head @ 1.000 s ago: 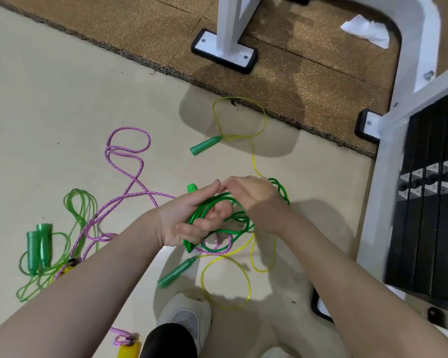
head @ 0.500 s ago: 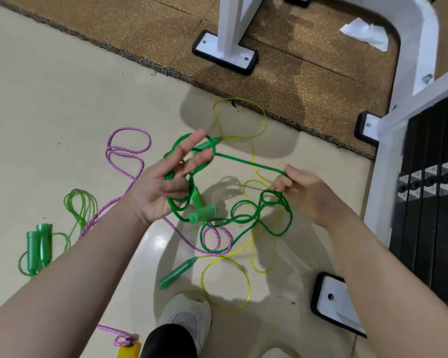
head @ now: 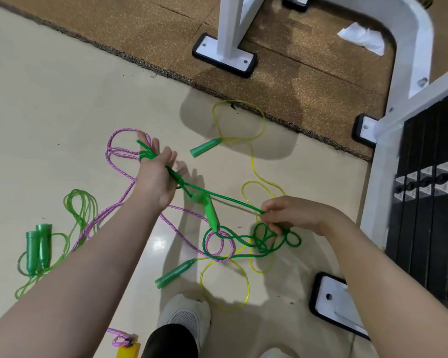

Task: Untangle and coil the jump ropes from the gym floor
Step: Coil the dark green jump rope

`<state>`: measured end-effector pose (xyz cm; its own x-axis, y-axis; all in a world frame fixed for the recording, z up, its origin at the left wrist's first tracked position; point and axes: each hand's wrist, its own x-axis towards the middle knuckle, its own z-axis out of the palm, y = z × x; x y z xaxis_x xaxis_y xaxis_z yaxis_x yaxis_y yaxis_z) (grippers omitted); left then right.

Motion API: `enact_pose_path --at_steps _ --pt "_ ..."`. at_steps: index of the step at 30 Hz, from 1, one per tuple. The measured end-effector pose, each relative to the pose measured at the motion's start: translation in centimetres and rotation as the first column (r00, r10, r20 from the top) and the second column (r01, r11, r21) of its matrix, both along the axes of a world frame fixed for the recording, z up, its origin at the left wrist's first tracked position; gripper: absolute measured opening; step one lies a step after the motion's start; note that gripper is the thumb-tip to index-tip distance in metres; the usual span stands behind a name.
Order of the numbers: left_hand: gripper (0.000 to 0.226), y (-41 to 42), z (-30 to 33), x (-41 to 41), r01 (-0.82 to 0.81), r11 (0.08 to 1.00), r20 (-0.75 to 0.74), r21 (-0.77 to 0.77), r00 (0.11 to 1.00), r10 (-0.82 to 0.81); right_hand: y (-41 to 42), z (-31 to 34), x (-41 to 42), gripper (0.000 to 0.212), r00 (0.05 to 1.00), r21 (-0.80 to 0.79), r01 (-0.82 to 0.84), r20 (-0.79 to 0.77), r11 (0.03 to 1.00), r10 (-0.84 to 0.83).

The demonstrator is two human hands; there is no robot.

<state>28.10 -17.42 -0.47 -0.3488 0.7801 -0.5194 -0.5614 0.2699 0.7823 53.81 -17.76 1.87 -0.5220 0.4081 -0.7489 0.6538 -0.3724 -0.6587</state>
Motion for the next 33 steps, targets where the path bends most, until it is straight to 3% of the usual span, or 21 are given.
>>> enact_pose_path --at_steps 2,3,5,7,9,11,13,15,17,19,21,22,23,24,25,26,27,30,32,33 --pt "0.069 -0.6 -0.9 -0.5 0.158 0.985 -0.283 -0.068 0.944 -0.171 -0.1 0.7 0.4 0.004 0.918 -0.297 0.244 -0.237 0.923 -0.319" --pt "0.069 -1.2 -1.3 -0.5 0.272 0.956 -0.375 -0.111 0.879 -0.294 0.0 1.1 0.5 0.012 0.859 -0.389 0.285 -0.302 0.876 -0.413" --pt "0.061 -2.5 -0.7 0.3 0.515 0.83 -0.43 -0.212 0.714 -0.553 0.5 1.7 0.5 0.034 0.789 -0.419 0.274 -0.416 0.865 -0.452" --pt "0.05 -3.4 0.7 1.5 0.693 0.659 -0.364 -0.291 0.557 -0.746 1.0 2.3 -0.1 0.054 0.746 -0.366 0.313 -0.477 0.876 -0.466" --pt "0.046 -3.7 2.2 2.8 0.811 0.537 -0.256 -0.234 0.481 -0.838 1.5 2.4 -0.7 0.056 0.703 -0.255 0.432 -0.505 0.865 -0.5" --pt "0.044 -4.0 3.4 3.8 0.888 0.436 -0.205 -0.144 0.404 -0.891 1.9 2.4 -0.9 0.039 0.656 -0.137 0.565 -0.524 0.813 -0.544" --pt "0.041 -4.1 4.0 4.2 0.941 0.338 -0.088 -0.025 0.334 -0.938 2.3 2.1 -0.9 0.018 0.678 0.054 0.639 -0.51 0.767 -0.529" --pt "0.042 -4.0 4.4 3.7 0.963 0.243 0.059 0.118 0.238 -0.97 2.4 1.8 -0.7 0.022 0.849 0.456 0.525 -0.333 0.719 -0.409" --pt "0.036 -3.9 4.7 3.1 0.913 0.234 0.186 0.333 0.18 -0.966 2.3 0.7 -0.3 0.026 0.951 0.772 0.143 0.066 0.62 -0.302" --pt "0.034 -3.8 4.5 2.9 0.808 0.346 0.272 0.477 0.238 -0.932 1.5 -0.2 -0.3 0.024 0.903 0.804 -0.131 0.338 0.58 -0.264" --pt "0.035 -3.3 3.7 2.8 0.664 0.51 0.382 0.547 0.344 -0.858 0.6 -1.3 -0.7 0.036 0.868 0.822 -0.21 0.406 0.53 -0.286" --pt "0.037 -3.0 3.3 2.8 0.541 0.603 0.481 0.586 0.367 -0.796 0.3 -1.9 -1.1 0.043 0.88 0.864 -0.118 0.319 0.489 -0.351" --pt "0.041 -2.7 3.0 2.8 0.401 0.706 0.59 0.584 0.388 -0.708 0.1 -2.1 -1.5 0.045 0.889 0.879 0.082 0.149 0.469 -0.434" --pt "0.046 -2.3 2.9 2.6 0.269 0.81 0.664 0.521 0.468 -0.583 0.0 -1.9 -1.9 0.04 0.846 0.805 0.348 -0.048 0.481 -0.531" --pt "0.052 -1.9 2.9 2.2 0.151 0.892 0.685 0.426 0.591 -0.427 -0.3 -1.6 -2.5 0.035 0.758 0.628 0.582 -0.191 0.516 -0.623" --pt "0.054 -1.5 2.8 1.8 0.042 0.946 0.65 0.322 0.716 -0.253 -0.6 -1.5 -3.0 0.035 0.686 0.414 0.712 -0.243 0.567 -0.685" --pt "0.051 -1.0 3.0 1.4 -0.048 0.969 0.589 0.241 0.801 -0.106 -1.0 -1.7 -3.1 0.037 0.669 0.25 0.742 -0.222 0.622 -0.709" --pt "0.049 0.0 2.6 -0.4 -0.185 0.974 0.379 0.134 0.917 0.122 -1.3 -1.4 -2.4 0.039 0.829 0.178 0.559 -0.144 0.81 -0.54" --pt "0.063 0.1 1.8 -2.0 -0.195 0.976 0.147 0.095 0.973 0.18 -1.0 -0.9 -1.2 0.029 0.805 0.107 0.584 -0.204 0.805 -0.557" --pt "0.067 -0.1 1.6 -2.7 -0.178 0.981 0.023 0.078 0.984 0.176 -0.6 -0.4 -0.5 0.017 0.725 0.033 0.663 -0.275 0.748 -0.631"
